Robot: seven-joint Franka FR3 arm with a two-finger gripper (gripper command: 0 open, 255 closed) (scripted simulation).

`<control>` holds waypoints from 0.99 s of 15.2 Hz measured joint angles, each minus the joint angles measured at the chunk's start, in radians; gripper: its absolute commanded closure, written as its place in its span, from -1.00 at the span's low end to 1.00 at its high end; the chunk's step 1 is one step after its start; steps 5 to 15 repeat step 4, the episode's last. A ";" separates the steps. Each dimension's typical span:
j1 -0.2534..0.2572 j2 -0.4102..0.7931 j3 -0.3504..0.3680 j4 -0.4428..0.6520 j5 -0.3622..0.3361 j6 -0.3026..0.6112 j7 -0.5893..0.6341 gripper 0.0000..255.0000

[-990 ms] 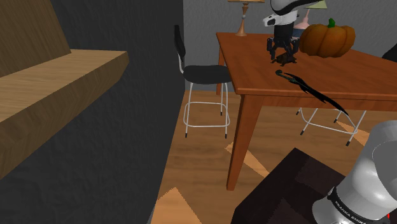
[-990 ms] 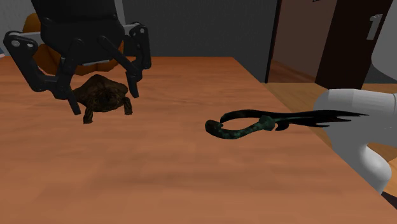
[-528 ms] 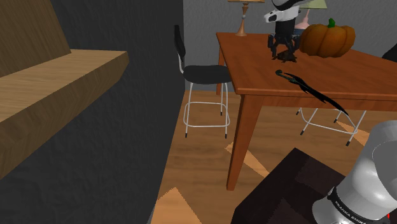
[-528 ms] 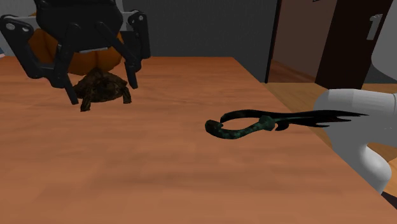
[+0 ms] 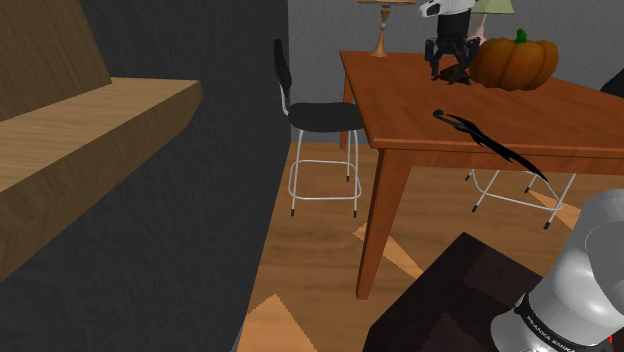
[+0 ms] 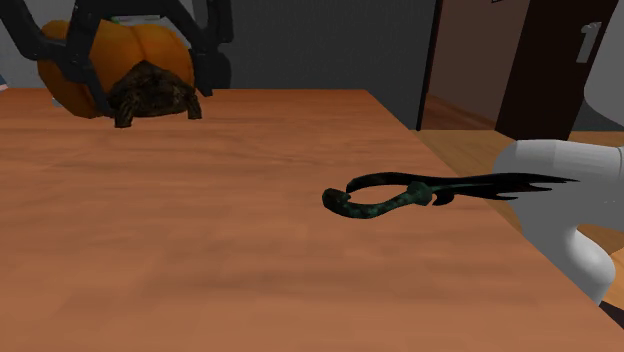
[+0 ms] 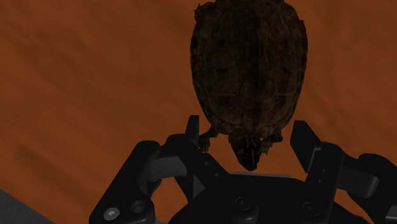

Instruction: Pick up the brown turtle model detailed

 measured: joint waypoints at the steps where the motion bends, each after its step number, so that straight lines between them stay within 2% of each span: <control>1: -0.003 0.014 -0.004 0.025 0.008 -0.011 -0.010 1.00; 4: -0.005 0.029 -0.007 0.075 0.016 -0.048 -0.025 1.00; 15: -0.005 0.029 -0.007 0.075 0.016 -0.048 -0.025 1.00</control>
